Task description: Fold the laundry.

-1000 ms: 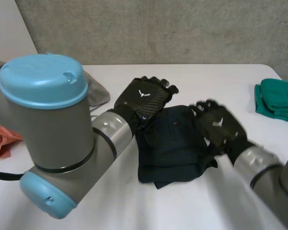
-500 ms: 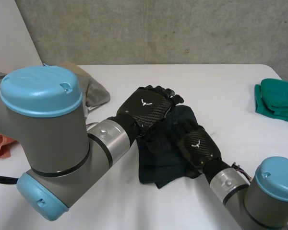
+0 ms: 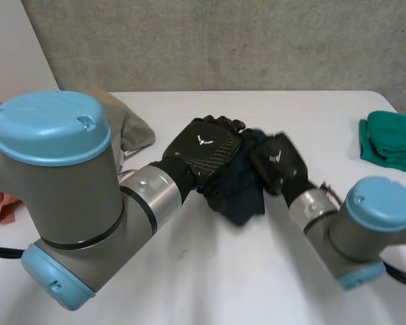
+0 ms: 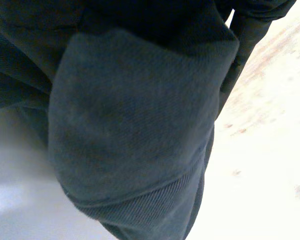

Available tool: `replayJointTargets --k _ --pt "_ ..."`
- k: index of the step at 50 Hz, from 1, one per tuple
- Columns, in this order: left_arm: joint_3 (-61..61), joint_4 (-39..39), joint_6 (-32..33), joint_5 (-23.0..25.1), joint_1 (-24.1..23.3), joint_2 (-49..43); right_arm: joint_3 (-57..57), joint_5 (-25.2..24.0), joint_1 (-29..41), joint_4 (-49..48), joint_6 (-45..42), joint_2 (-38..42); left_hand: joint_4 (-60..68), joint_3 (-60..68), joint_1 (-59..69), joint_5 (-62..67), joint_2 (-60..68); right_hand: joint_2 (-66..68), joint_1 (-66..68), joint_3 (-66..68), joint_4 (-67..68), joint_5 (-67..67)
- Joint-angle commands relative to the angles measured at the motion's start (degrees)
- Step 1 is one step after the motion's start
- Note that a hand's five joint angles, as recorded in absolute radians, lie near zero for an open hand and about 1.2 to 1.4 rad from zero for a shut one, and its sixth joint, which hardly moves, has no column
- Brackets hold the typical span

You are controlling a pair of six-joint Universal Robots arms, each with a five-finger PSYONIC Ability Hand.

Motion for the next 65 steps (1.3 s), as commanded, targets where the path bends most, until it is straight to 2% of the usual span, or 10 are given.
replayJointTargets --k 1,9,15,24,33,47,49,50,51,65 --pt "1.1 2.0 0.0 0.1 0.0 1.4 -12.0 0.5 -5.2 1.1 0.3 -0.8 -0.5 -0.4 0.1 -1.6 -0.2 14.7 21.4 14.6 11.9 19.5" --pt "1.2 4.2 0.0 0.3 -0.2 2.8 -27.0 -1.4 -15.4 5.0 4.6 1.3 -0.5 -0.4 0.1 -1.6 -0.2 14.7 21.4 14.6 11.9 19.5" --pt "1.5 4.4 0.0 0.3 -0.4 2.7 -37.1 -8.8 -24.9 5.6 13.4 5.6 -0.5 -0.4 0.1 -1.6 -0.2 14.7 21.4 14.6 11.9 19.5" --pt "1.5 4.4 0.1 0.6 -0.6 2.5 -49.6 -14.5 -39.0 5.9 20.7 18.9 -0.5 -0.4 0.1 -1.6 -0.2 14.7 21.4 14.6 11.9 19.5" --pt "1.5 4.5 -1.1 0.6 -0.3 1.9 -54.9 -23.7 -43.0 6.2 21.9 31.8 -0.5 -0.4 0.1 -1.6 -0.2 14.7 21.4 14.6 11.9 19.5" --pt "0.9 4.5 -1.8 0.6 -1.1 1.7 -54.9 -21.7 -44.7 7.4 21.1 36.7 -0.5 -0.4 0.1 -1.6 -0.2 14.7 21.4 14.6 11.9 19.5" --pt "0.9 4.5 -1.8 0.7 -1.3 1.7 -53.9 -21.2 -44.8 7.7 20.8 36.0 -0.5 -0.4 0.1 -1.6 -0.2 -13.2 -6.5 -13.3 -15.9 -8.4" --pt "0.9 4.5 -1.8 0.7 -1.4 1.7 -52.7 -20.6 -45.0 8.0 20.1 34.5 -0.5 -0.4 0.1 -1.6 -0.2 -41.3 -34.6 -41.4 -44.1 -36.5" --pt "0.9 4.5 -1.8 0.7 -1.6 1.8 -51.9 -20.2 -45.0 8.3 19.5 33.5 -0.5 -0.4 0.1 -1.6 -0.2 -51.7 -45.0 -51.9 -54.5 -46.9" --pt "0.6 4.4 -1.8 0.6 -2.3 2.8 -37.0 -12.9 -49.2 21.5 6.5 12.5 -0.5 -0.4 0.1 -1.6 -0.2 -55.3 -48.6 -55.4 -58.1 -50.5"
